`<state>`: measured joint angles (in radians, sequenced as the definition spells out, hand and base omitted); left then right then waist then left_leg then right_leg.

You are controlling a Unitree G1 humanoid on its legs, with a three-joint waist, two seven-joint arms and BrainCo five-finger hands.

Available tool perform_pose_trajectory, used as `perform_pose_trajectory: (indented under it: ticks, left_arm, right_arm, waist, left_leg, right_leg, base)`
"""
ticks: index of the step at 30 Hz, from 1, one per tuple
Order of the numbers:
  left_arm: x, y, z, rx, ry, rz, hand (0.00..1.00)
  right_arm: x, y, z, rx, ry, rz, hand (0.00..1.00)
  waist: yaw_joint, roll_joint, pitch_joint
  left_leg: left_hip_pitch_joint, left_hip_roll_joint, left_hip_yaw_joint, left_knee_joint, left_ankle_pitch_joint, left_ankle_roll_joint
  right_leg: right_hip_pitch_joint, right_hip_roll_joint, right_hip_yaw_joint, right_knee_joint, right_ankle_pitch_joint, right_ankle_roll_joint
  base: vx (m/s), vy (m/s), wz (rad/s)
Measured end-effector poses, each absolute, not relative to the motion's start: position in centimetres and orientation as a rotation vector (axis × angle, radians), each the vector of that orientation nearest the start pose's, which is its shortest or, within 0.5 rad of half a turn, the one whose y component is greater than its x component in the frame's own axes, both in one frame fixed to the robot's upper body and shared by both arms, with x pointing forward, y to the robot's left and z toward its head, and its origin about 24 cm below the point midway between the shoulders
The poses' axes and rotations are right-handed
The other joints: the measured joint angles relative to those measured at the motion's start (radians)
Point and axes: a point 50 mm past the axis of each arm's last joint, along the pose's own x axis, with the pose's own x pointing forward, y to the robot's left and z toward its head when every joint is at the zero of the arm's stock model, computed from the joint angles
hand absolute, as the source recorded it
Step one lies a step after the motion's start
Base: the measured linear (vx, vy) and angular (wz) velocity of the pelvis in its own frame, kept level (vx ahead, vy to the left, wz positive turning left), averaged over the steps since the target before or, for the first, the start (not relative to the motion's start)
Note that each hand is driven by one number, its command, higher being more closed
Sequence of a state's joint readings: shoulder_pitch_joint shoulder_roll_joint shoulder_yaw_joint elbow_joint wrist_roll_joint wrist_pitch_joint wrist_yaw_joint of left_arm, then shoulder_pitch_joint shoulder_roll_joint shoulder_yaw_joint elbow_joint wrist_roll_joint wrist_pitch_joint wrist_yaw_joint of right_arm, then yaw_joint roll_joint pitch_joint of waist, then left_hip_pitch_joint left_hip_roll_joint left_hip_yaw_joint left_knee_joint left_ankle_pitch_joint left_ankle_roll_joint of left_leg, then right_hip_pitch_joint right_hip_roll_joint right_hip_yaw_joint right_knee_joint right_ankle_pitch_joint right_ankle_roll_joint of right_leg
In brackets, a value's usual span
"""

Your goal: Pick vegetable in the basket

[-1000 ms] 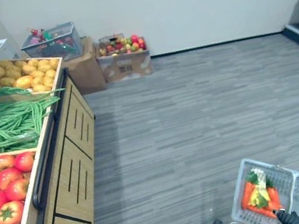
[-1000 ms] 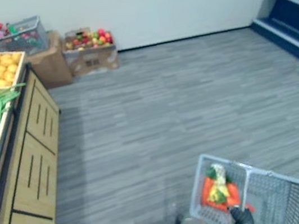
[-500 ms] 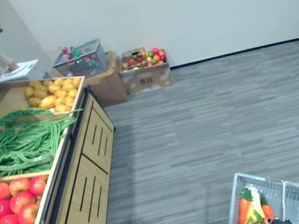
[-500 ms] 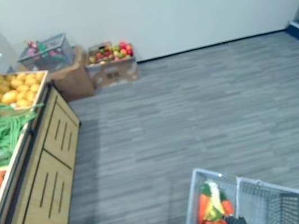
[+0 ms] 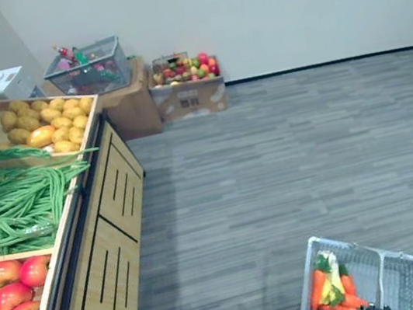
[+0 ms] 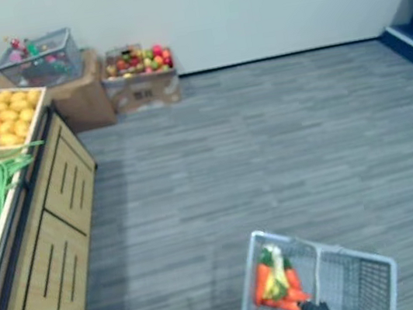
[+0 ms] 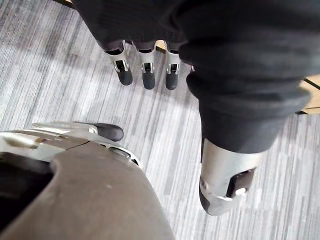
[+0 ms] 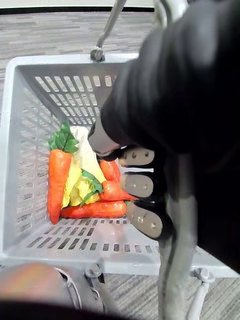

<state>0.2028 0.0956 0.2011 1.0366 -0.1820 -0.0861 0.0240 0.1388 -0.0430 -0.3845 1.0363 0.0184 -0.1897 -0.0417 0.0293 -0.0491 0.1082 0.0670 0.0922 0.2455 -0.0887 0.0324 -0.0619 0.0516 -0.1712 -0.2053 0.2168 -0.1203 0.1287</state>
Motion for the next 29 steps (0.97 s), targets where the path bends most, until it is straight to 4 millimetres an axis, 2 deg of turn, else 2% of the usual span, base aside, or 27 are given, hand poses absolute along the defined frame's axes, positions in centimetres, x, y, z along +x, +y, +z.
perform_pose_trajectory:
  ticks: [5,9,14,16,17,19,21,29]
  left_arm:
    - [5.2,22.4,-16.2,-0.148,1.097,0.397,0.00]
    - [4.8,22.6,-16.2,-0.152,1.107,0.402,0.00]
    - [4.2,22.9,-16.3,-0.230,1.131,0.462,0.00]
    - [4.0,23.1,-16.3,-0.256,1.137,0.489,0.00]
    - [4.0,23.4,-16.2,-0.251,1.141,0.495,0.00]
    - [4.1,22.7,-16.6,-0.295,1.167,0.511,0.00]
    - [4.0,22.5,-16.6,-0.317,1.166,0.524,0.00]
    - [3.7,22.3,-16.8,-0.335,1.179,0.547,0.00]
  right_arm:
    - [8.7,-22.4,-15.3,0.107,0.930,-0.471,1.00]
    - [8.9,-22.3,-15.2,0.104,0.921,-0.462,1.00]
    - [8.7,-21.9,-15.5,0.105,0.946,-0.446,1.00]
    - [8.7,-21.4,-15.7,0.098,0.964,-0.414,1.00]
    - [8.8,-21.2,-15.7,0.096,0.969,-0.400,1.00]
    - [8.9,-21.4,-15.7,0.088,0.976,-0.397,1.00]
    - [8.2,-21.2,-16.0,0.086,1.008,-0.389,1.00]
    - [8.8,-20.2,-16.2,0.063,1.047,-0.312,1.00]
  waist:
    - [0.001,0.011,0.019]
    - [0.002,-0.007,0.030]
    - [0.004,-0.021,0.022]
    - [0.005,-0.042,0.013]
    - [0.006,-0.048,0.017]
    - [-0.001,-0.032,0.020]
    - [0.001,-0.018,0.014]
    - [0.002,-0.013,0.007]
  left_leg:
    - [0.002,0.012,0.017,-0.013,-0.002,0.003]
    - [-0.029,-0.002,-0.023,-0.014,-0.003,0.003]
    - [-0.052,-0.004,-0.096,-0.014,0.012,-0.017]
    - [-0.064,-0.011,-0.097,-0.014,0.028,-0.022]
    - [-0.067,-0.019,-0.099,-0.015,0.042,-0.025]
    - [-0.063,-0.012,-0.145,-0.016,0.066,-0.025]
    - [-0.055,-0.001,-0.154,-0.016,0.068,-0.027]
    - [-0.041,-0.005,-0.177,-0.015,0.071,-0.030]
  right_leg:
    - [-0.032,0.004,0.019,0.035,0.059,-0.013]
    - [-0.048,-0.003,0.020,0.028,0.083,-0.013]
    - [-0.012,0.012,0.011,-0.049,0.081,-0.013]
    - [0.006,0.009,-0.009,-0.095,0.044,-0.006]
    - [0.012,0.002,-0.013,-0.114,0.005,0.005]
    - [0.033,0.017,-0.048,-0.120,-0.021,-0.002]
    - [0.061,0.030,-0.069,-0.134,-0.025,-0.007]
    - [0.096,0.034,-0.088,-0.147,-0.025,-0.010]
  base:
    - [-0.11,0.043,-0.15]
    - [-0.10,0.033,0.07]
    - [-0.03,-0.029,0.24]
    - [0.00,-0.079,0.06]
    - [-0.04,-0.134,0.16]
    - [-0.04,-0.121,0.34]
    - [0.03,-0.100,0.34]
    - [0.07,-0.033,0.08]
